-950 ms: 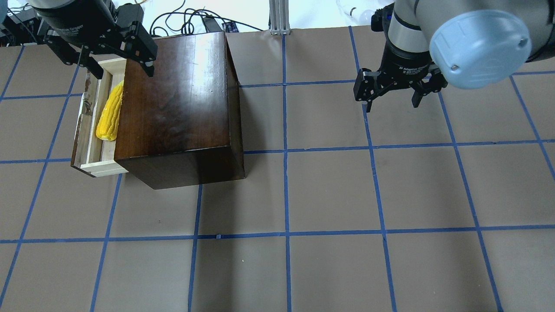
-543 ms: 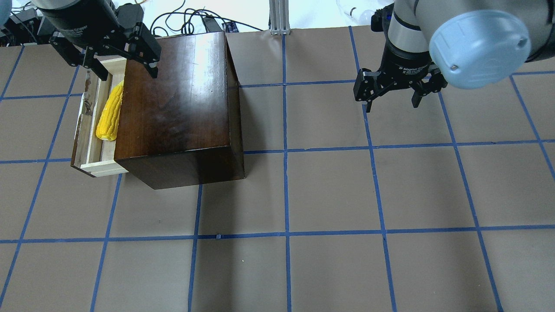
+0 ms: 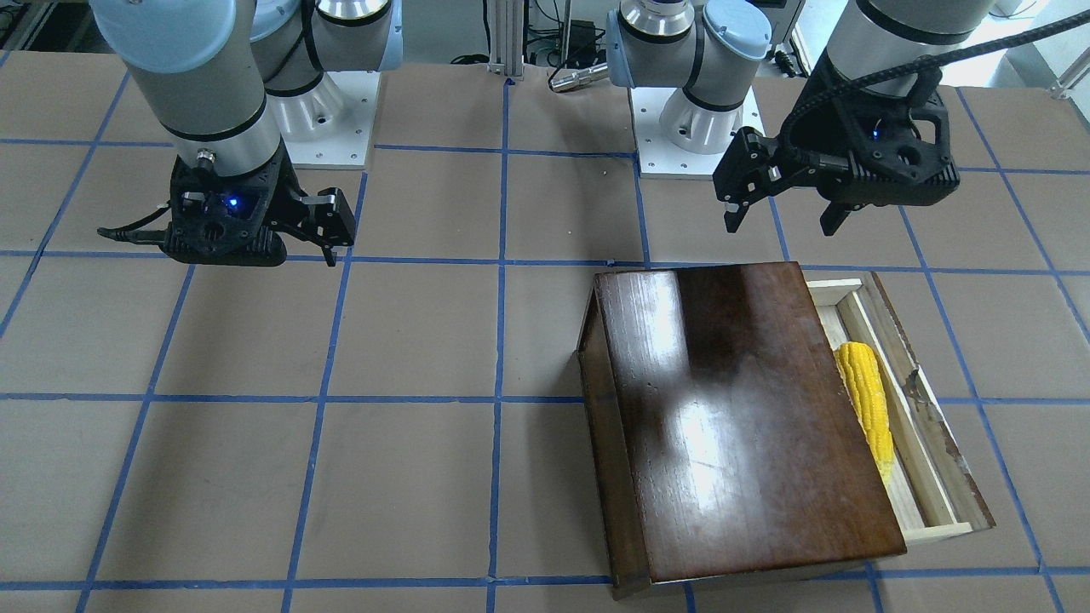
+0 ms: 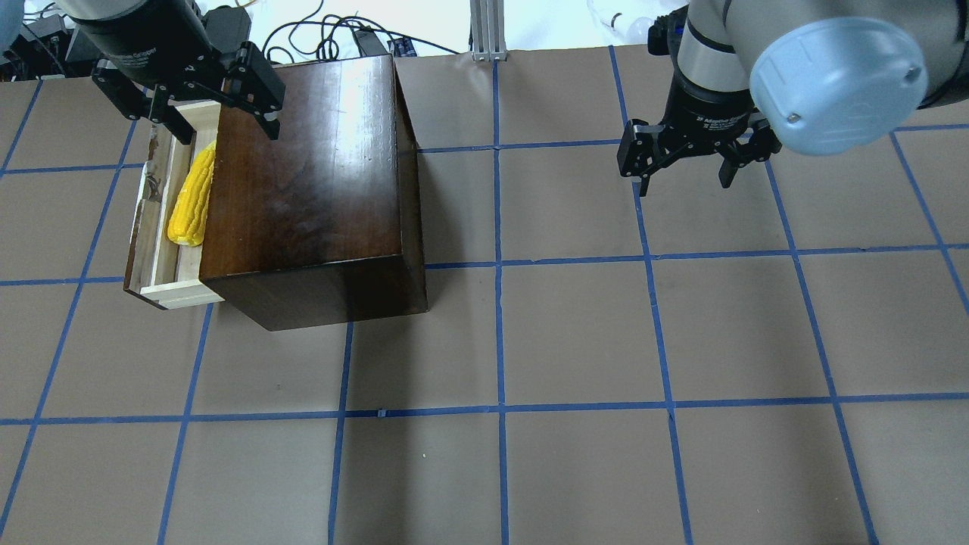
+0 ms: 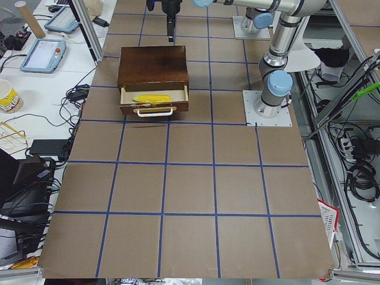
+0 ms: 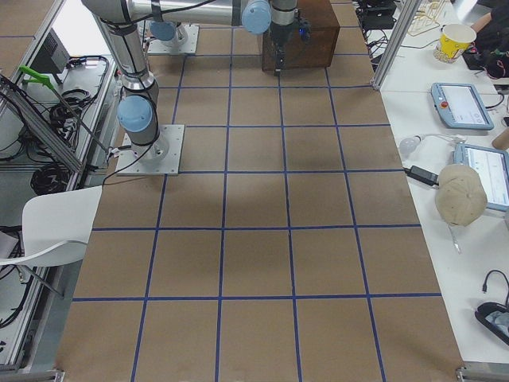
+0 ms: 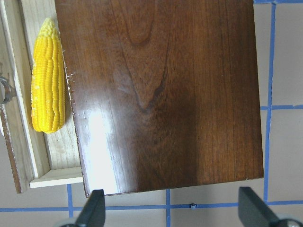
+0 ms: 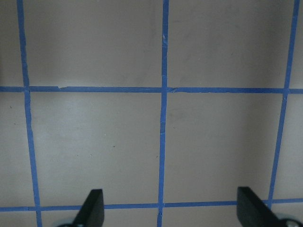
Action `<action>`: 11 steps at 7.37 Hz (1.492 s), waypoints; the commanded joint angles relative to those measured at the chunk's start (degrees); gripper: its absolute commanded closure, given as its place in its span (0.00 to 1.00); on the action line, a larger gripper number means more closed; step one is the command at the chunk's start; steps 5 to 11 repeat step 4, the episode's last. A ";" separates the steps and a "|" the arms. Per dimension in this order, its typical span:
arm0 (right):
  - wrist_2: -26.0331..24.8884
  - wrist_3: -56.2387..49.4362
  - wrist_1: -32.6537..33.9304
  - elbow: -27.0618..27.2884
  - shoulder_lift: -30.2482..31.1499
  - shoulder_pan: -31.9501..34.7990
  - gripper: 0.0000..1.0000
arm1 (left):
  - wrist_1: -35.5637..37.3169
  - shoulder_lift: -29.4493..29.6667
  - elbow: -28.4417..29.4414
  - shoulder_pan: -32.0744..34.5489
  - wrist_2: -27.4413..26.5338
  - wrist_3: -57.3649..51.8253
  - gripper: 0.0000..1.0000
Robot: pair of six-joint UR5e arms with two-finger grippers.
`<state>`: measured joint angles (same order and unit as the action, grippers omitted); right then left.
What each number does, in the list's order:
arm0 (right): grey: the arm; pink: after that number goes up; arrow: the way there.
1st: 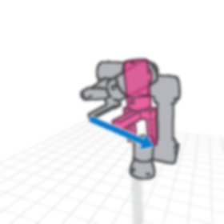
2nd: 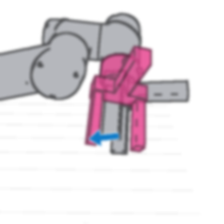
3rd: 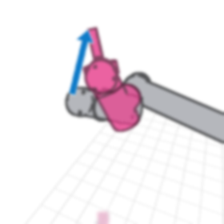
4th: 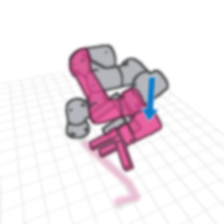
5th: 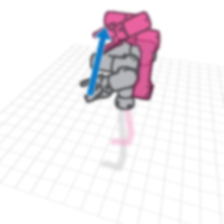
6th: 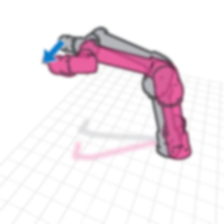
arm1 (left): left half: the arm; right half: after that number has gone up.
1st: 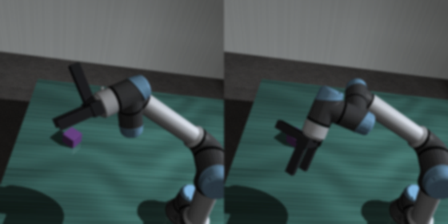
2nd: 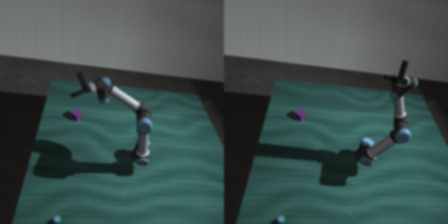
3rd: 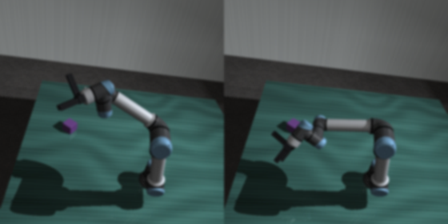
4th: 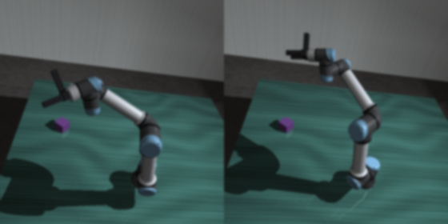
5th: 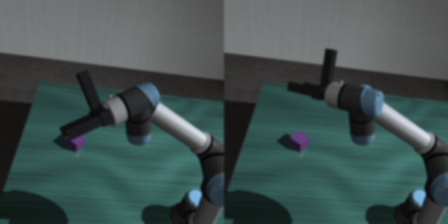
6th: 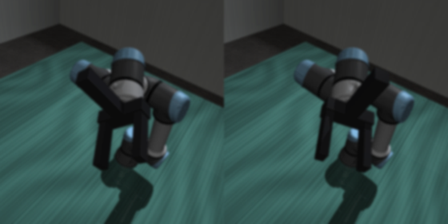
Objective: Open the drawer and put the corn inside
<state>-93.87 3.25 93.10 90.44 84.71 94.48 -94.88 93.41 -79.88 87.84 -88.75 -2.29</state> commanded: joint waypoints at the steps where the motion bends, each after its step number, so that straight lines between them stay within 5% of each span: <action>1: 0.00 0.00 -0.02 0.00 0.01 0.00 0.00 | -0.13 -0.16 -0.10 -0.03 0.33 0.18 0.00; 11: 0.00 0.00 -0.02 0.00 -0.07 0.00 0.00 | -1.09 -0.86 -0.19 0.05 0.15 0.45 0.00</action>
